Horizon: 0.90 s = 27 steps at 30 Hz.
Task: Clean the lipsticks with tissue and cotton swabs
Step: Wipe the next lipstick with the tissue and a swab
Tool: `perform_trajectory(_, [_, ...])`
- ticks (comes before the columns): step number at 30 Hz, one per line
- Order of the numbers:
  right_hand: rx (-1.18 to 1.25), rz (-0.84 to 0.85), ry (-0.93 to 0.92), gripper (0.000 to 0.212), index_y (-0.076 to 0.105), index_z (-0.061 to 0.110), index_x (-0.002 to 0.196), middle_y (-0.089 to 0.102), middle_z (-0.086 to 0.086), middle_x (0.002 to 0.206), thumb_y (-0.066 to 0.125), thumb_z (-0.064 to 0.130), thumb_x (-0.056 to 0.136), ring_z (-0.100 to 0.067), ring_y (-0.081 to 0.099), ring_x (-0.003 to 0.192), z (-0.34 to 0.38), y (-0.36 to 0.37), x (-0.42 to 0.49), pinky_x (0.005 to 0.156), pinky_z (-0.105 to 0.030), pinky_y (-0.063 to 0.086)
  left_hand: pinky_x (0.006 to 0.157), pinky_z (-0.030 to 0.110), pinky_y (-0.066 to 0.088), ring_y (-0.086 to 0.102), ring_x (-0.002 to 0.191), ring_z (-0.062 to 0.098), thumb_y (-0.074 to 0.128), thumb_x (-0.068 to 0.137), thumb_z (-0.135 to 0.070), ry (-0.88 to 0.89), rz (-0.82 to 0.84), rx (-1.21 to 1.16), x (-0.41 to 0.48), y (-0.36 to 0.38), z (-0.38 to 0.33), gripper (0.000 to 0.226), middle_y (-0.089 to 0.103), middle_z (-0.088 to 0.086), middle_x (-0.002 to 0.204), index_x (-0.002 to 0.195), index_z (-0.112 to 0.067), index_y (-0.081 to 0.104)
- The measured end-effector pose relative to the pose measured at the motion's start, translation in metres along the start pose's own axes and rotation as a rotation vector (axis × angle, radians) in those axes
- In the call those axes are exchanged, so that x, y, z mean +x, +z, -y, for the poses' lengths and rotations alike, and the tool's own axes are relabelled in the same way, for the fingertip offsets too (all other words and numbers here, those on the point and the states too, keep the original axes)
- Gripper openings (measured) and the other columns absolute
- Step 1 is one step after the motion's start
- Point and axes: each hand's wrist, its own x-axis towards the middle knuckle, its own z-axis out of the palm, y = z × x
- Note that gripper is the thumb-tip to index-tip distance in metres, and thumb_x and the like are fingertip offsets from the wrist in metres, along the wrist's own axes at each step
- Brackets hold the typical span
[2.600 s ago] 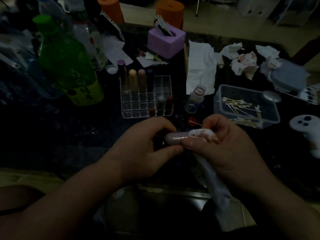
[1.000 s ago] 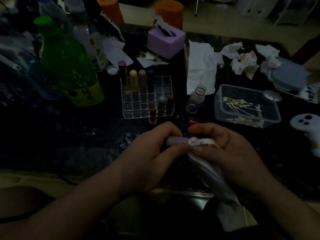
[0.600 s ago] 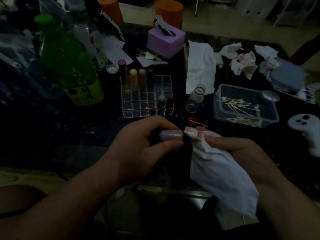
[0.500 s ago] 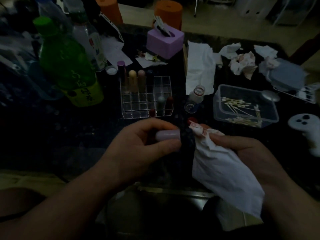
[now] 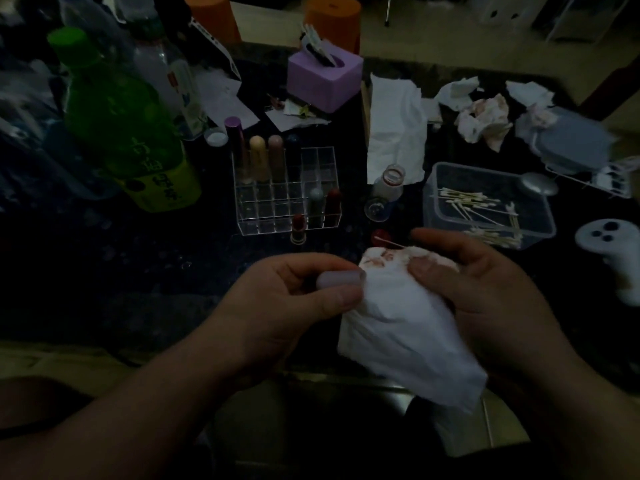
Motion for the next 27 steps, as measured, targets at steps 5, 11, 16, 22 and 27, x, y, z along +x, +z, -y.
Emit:
perform_trajectory(5, [-0.185,-0.097,-0.177,0.025,0.071,0.026,0.104,0.076,0.007,0.101,0.068,0.006,0.089,-0.012,0.072,0.093,-0.001,-0.01,0.006,0.084,-0.035,0.056,0.068,0.027,0.048,0.058,0.075,0.014,0.085,0.072,-0.024,0.051,0.192,-0.279,0.0,-0.005,0.003,0.021,0.067,-0.002,0.085,0.09,-0.017,0.076])
perform_trajectory(11, [-0.459,0.026,-0.189,0.026,0.071,0.032,0.097,0.074,0.013,0.101,0.07,0.007,0.087,-0.005,0.069,0.096,-0.014,-0.008,0.024,0.092,-0.038,0.055,0.067,0.026,0.041,0.049,0.074,0.012,0.081,0.079,-0.017,-0.001,0.488,-0.564,-0.004,-0.005,0.0,0.03,0.061,0.003,0.095,0.107,-0.012,0.071])
perform_trajectory(16, [-0.05,0.292,0.036,0.045,0.064,0.014,0.114,0.075,-0.008,0.102,0.071,-0.005,0.074,-0.024,0.072,0.09,-0.017,0.007,0.025,0.074,-0.034,0.059,0.068,0.027,0.038,0.049,0.076,0.014,0.076,0.082,-0.013,-0.01,0.53,-0.584,-0.004,-0.011,-0.003,0.033,0.06,0.006,0.099,0.114,-0.007,0.069])
perform_trajectory(22, [-0.501,0.031,-0.06,0.018,0.063,0.024,0.089,0.071,-0.001,0.085,0.078,0.016,0.083,-0.015,0.067,0.077,-0.043,0.018,0.043,0.065,-0.028,0.052,0.067,0.027,0.045,0.055,0.072,0.015,0.08,0.077,-0.014,-0.016,0.412,-0.388,-0.004,-0.015,0.0,0.027,0.065,0.008,0.093,0.103,-0.009,0.07])
perform_trajectory(27, [-0.931,-0.019,-0.192,0.019,0.056,0.022,0.072,0.061,0.003,0.07,0.071,0.02,0.083,-0.013,0.057,0.066,-0.056,0.016,0.05,0.058,-0.031,0.048,0.062,0.027,0.051,0.065,0.07,0.02,0.081,0.065,-0.005,-0.059,0.078,-0.09,0.001,-0.014,0.004,0.029,0.07,0.018,0.091,0.092,-0.009,0.072])
